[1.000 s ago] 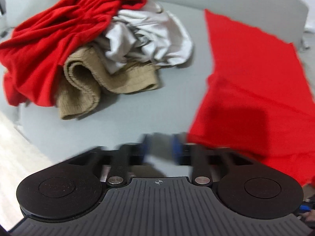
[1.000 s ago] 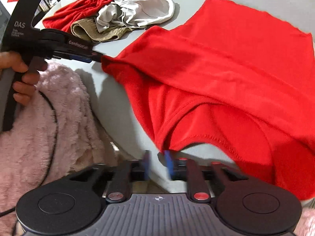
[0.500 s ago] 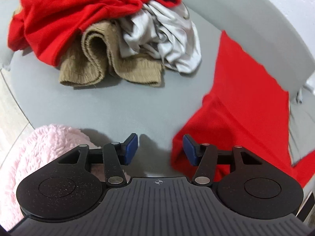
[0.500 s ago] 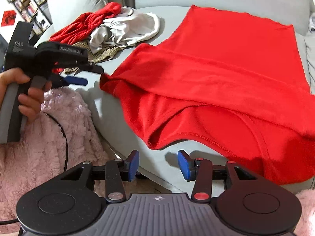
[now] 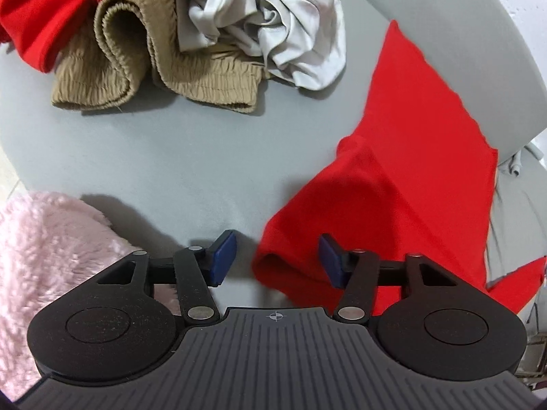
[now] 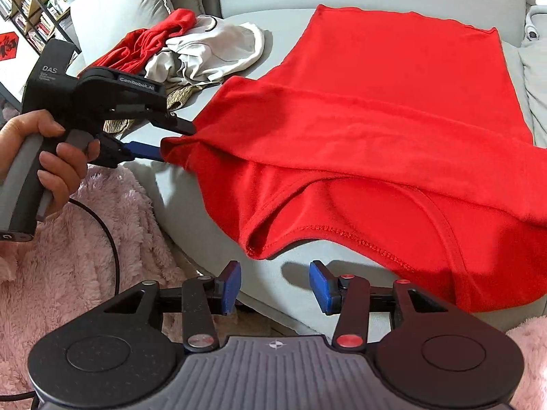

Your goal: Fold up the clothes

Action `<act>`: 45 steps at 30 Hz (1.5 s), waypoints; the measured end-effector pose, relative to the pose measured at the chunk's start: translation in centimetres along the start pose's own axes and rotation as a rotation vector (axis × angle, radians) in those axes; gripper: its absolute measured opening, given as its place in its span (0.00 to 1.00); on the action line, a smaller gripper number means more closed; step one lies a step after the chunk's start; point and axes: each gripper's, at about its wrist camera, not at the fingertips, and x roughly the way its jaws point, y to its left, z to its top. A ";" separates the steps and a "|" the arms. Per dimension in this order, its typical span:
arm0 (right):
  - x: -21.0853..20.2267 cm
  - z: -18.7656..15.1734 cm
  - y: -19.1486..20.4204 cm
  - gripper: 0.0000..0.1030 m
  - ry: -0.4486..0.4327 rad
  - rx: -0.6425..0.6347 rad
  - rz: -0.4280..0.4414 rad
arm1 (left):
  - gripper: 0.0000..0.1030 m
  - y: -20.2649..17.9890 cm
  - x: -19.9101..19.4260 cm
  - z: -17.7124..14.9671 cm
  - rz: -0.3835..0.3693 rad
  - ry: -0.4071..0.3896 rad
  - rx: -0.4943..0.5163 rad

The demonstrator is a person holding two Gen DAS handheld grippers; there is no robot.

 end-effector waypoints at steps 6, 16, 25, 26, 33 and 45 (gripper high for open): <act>0.1 0.1 -0.2 0.44 -0.002 0.010 -0.004 | 0.05 -0.4 0.4 -0.5 -0.005 0.024 0.029; -0.5 0.1 -0.5 0.44 -0.023 0.021 -0.001 | 0.02 -4.4 -1.6 -1.8 0.231 -0.117 0.379; -2.2 -0.1 -1.3 0.50 -0.054 0.065 0.006 | 0.42 -2.7 -2.2 -2.9 0.290 -0.193 0.390; -2.4 -0.1 -1.5 0.50 -0.063 0.072 0.009 | 0.43 -2.6 -3.1 -3.2 0.290 -0.221 0.380; -3.6 1.9 -3.1 0.50 -0.135 0.093 -0.086 | 0.47 -6.6 -4.7 -6.7 0.216 -0.310 0.522; -3.2 2.2 -9.8 0.52 -0.128 0.220 -0.185 | 0.47 -11.2 1.1 -12.1 0.137 -0.109 0.735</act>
